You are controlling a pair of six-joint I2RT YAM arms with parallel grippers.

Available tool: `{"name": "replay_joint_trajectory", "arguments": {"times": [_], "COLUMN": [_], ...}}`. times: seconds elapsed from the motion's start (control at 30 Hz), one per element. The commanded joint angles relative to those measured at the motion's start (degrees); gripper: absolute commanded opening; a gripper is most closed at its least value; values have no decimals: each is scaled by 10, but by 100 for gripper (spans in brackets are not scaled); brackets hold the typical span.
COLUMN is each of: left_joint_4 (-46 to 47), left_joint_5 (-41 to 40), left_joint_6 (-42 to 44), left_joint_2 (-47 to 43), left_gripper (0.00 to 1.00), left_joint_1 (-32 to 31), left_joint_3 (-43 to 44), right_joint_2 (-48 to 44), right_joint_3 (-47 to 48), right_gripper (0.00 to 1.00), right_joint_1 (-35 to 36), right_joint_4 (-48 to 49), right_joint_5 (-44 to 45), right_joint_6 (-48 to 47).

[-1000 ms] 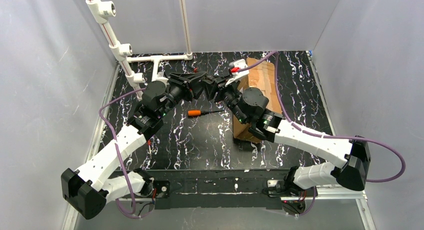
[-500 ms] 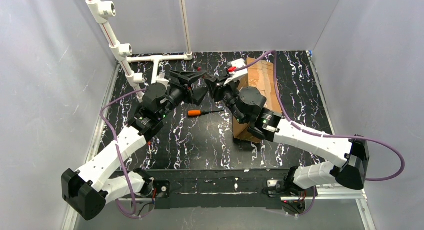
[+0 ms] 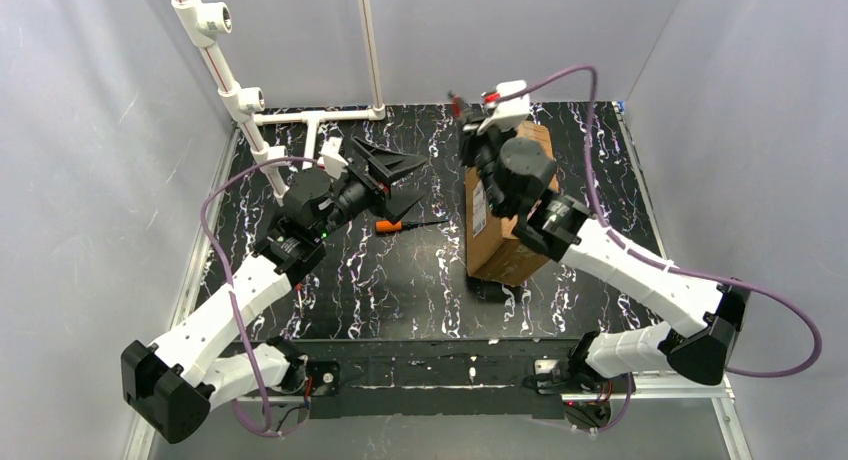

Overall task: Unpack the express box
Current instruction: Pick up the knife from the center of the board, then move the express box to the center of the board.

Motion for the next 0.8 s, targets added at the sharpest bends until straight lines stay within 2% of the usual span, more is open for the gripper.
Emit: {"name": "replay_joint_trajectory", "arguments": {"times": [0.0, 0.13, 0.3, 0.4, 0.43, 0.5, 0.57, 0.67, 0.77], "left_joint_4": [6, 4, -3, -51, -116, -222, -290, -385, -442], "left_joint_5": [90, 144, 190, 162, 134, 77, 41, -5, -15], "left_joint_6": [65, 140, 205, 269, 301, 389, 443, 491, 528], "left_joint_2": [20, 61, 134, 178, 192, 228, 274, 344, 416], "left_gripper": [98, 98, 90, 89, 89, 89, 88, 83, 83], "left_joint_1": [3, 3, -24, -57, -65, -86, -96, -96, -96], "left_joint_3": [-16, 17, 70, 120, 150, 240, 309, 414, 503], "right_joint_2": [-25, -30, -25, -15, -19, -32, -36, -20, -2], "right_joint_3": [53, 66, 58, 49, 38, 9, -11, -30, -55], "right_gripper": [1, 1, 1, 1, 1, 1, 1, 1, 1], "right_joint_1": [-112, -207, -271, -314, -333, -369, -412, -475, -520], "right_joint_4": [-61, -123, -192, -267, -280, -285, -290, -302, -311], "right_joint_5": [29, 46, 111, 132, 123, 101, 64, -79, -198], "right_joint_6": [6, 24, 40, 88, 103, 125, 147, 191, 238]}}
